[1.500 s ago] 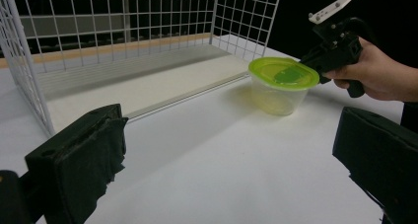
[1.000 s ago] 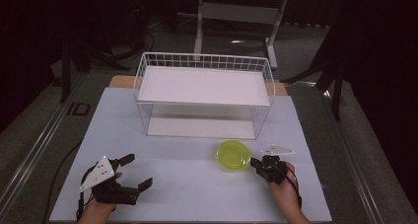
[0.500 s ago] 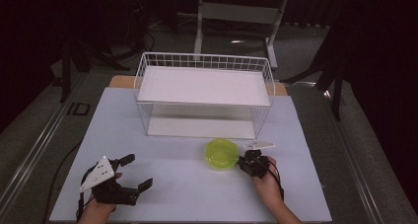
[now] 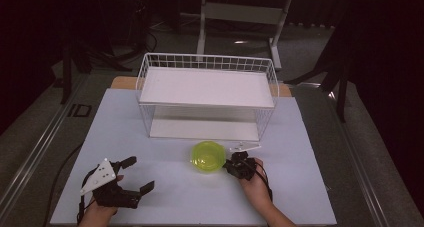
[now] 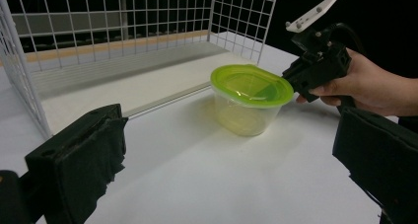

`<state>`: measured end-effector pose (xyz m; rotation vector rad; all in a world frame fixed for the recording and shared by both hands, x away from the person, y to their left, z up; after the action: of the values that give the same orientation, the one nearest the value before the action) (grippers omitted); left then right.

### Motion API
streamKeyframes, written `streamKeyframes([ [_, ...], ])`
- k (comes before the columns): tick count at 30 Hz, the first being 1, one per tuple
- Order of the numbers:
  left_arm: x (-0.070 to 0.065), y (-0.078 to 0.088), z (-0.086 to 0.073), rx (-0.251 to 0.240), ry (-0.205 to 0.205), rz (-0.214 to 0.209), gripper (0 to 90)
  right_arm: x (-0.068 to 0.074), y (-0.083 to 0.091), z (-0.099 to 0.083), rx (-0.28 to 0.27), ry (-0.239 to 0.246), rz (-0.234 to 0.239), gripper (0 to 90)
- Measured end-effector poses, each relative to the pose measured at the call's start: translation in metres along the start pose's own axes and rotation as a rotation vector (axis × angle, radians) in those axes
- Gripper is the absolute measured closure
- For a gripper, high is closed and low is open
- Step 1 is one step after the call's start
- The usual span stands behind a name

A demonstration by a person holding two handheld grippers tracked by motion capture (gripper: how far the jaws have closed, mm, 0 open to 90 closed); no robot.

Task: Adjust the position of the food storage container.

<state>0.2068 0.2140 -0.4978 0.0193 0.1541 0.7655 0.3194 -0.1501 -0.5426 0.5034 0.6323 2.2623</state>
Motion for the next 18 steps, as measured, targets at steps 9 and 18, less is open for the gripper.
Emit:
streamKeyframes([
  [9, 0.0, -0.001, 0.0, 0.001, -0.001, 0.0, 0.5, 0.0, 0.014, 0.001, -0.013, -0.015, -0.003, 89.9],
  [18, 0.0, -0.001, 0.0, 0.0, 0.001, -0.003, 0.5, 0.011, 0.001, 0.003, 0.008, 0.001, 0.021, 89.9],
])
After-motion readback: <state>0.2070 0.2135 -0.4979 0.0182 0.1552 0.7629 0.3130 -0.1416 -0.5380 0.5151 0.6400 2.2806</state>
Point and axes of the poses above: each handheld gripper's, and its own axes: y roughly backward along the jaws, z roughly out of its top, x roughly to its left, the point moved 1 cm from there along -y, roughly forward along the jaws, and after that the axes turned 10 degrees about -x, right-handed, at the moved point
